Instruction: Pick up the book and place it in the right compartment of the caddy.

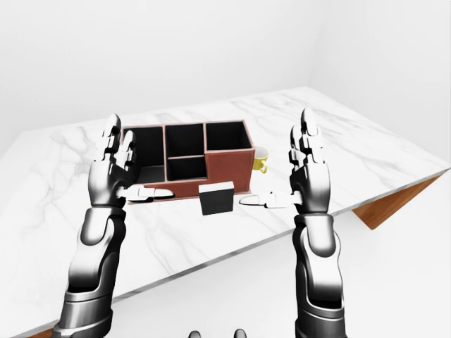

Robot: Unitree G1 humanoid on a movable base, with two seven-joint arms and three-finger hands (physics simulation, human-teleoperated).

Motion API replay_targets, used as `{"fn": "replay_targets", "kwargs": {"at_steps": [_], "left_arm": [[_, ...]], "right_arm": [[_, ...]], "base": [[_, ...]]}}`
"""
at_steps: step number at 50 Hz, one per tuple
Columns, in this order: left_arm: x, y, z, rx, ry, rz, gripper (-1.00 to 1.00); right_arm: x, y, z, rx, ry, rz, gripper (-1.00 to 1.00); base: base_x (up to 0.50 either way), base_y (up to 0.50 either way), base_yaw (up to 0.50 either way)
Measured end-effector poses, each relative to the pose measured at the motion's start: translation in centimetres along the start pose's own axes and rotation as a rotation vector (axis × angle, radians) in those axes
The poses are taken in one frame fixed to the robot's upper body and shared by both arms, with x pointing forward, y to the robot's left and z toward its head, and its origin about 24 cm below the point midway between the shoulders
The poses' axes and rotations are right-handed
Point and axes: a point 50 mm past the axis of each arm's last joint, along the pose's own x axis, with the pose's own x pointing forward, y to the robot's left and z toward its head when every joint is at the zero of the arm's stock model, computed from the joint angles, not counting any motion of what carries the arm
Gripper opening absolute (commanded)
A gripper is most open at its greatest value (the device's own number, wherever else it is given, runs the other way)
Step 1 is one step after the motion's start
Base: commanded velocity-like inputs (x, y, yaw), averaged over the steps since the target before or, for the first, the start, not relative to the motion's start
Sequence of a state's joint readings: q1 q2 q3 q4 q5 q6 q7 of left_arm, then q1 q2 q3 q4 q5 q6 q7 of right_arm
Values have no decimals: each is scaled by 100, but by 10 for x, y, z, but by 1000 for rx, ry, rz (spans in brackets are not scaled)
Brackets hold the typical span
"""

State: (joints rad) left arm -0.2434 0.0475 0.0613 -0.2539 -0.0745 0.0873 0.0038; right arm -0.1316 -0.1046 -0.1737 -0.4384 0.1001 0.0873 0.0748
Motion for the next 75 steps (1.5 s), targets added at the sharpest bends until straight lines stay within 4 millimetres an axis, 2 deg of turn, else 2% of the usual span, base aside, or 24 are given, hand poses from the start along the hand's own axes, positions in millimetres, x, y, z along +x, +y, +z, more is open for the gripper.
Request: {"fn": "replay_targets", "kwargs": {"at_steps": [11, 29, 67, 75], "left_arm": [[-2, 0, -2, 1, 8, 2, 100], [-4, 2, -4, 5, 18, 6, 100], [-4, -1, -2, 0, 12, 2, 100], [-3, -1, -3, 0, 14, 0, 100]], "right_arm": [[2, 2, -2, -34, 10, 7, 100], [-2, 2, -3, -50, 19, 16, 100], [-1, 0, -2, -62, 16, 13, 100], [-1, 3, -3, -119, 25, 39, 100]], "base": [[0, 0, 0], [23, 39, 0], [6, -2, 0], [0, 0, 0]]}}
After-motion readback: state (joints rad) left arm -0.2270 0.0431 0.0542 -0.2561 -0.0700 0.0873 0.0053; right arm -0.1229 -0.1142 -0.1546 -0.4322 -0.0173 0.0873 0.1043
